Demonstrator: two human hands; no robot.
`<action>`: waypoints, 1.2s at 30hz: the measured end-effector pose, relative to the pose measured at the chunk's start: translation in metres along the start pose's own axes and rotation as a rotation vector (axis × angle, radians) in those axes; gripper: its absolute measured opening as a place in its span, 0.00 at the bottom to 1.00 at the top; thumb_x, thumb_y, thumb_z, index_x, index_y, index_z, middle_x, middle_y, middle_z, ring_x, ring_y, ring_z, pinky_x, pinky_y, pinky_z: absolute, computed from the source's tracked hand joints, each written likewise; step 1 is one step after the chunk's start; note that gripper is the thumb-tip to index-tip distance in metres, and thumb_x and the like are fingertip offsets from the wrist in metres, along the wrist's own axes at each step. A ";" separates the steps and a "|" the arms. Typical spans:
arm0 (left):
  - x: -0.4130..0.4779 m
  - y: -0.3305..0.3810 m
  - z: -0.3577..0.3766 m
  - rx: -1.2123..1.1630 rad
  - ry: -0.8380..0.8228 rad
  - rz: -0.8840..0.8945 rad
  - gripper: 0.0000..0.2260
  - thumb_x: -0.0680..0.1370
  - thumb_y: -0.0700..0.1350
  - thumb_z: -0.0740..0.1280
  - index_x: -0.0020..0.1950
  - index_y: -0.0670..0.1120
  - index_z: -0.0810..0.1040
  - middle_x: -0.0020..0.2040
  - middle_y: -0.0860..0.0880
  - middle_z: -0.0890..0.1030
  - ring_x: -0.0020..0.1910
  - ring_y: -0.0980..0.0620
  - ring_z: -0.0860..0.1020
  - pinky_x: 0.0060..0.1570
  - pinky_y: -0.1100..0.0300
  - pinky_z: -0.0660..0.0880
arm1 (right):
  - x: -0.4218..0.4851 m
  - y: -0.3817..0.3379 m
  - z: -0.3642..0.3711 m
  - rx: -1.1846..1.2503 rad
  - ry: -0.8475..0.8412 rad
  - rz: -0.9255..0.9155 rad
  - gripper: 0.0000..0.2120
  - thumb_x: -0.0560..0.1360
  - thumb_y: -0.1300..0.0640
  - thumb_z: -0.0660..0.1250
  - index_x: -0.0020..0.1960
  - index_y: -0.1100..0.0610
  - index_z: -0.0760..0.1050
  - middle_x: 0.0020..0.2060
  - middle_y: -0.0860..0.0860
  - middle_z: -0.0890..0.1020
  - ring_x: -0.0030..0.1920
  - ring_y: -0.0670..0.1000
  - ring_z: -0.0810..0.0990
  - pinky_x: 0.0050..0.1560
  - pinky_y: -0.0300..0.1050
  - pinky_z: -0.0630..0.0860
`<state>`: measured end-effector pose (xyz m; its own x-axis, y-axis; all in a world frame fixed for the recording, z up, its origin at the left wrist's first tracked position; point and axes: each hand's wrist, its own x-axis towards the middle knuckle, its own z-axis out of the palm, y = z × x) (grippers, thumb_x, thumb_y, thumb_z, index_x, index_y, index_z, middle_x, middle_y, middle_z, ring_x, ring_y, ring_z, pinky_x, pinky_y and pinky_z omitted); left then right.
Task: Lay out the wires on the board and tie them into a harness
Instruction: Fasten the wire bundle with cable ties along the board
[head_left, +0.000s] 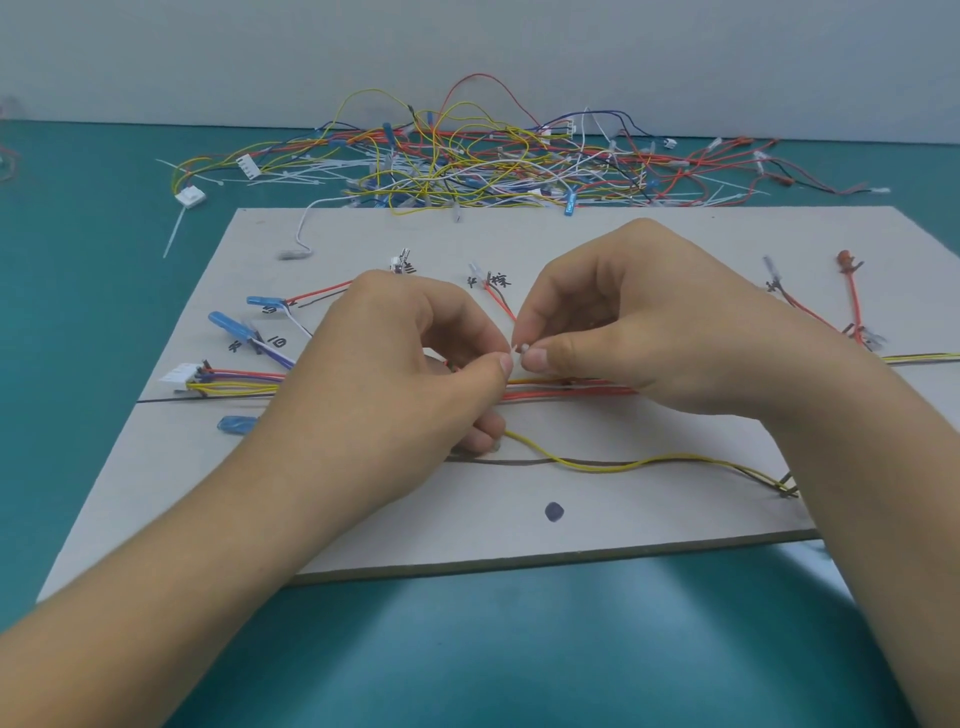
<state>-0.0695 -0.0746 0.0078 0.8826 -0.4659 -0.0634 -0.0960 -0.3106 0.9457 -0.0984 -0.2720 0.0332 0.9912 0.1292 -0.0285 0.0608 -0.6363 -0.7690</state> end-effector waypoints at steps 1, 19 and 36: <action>0.000 0.000 0.000 0.003 0.001 0.002 0.07 0.78 0.38 0.72 0.41 0.44 0.84 0.34 0.45 0.85 0.28 0.47 0.85 0.28 0.60 0.81 | 0.000 0.000 0.000 -0.002 0.002 0.000 0.04 0.74 0.65 0.75 0.43 0.56 0.84 0.35 0.55 0.86 0.40 0.59 0.84 0.41 0.54 0.80; 0.001 -0.005 0.002 0.045 -0.006 0.059 0.08 0.79 0.38 0.71 0.40 0.46 0.83 0.31 0.46 0.84 0.28 0.48 0.85 0.31 0.55 0.84 | -0.001 -0.005 0.002 -0.020 -0.016 0.018 0.04 0.74 0.64 0.74 0.44 0.56 0.84 0.36 0.55 0.86 0.40 0.57 0.85 0.43 0.55 0.80; 0.003 -0.005 0.003 -0.061 0.021 0.117 0.11 0.77 0.32 0.73 0.44 0.48 0.80 0.33 0.45 0.83 0.30 0.44 0.85 0.31 0.46 0.84 | -0.002 -0.001 0.004 -0.024 -0.057 -0.050 0.03 0.74 0.59 0.77 0.42 0.54 0.84 0.33 0.51 0.85 0.33 0.46 0.81 0.36 0.44 0.77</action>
<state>-0.0676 -0.0774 0.0020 0.8766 -0.4781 0.0546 -0.1711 -0.2035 0.9640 -0.1005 -0.2687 0.0319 0.9786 0.2041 -0.0270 0.1138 -0.6456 -0.7552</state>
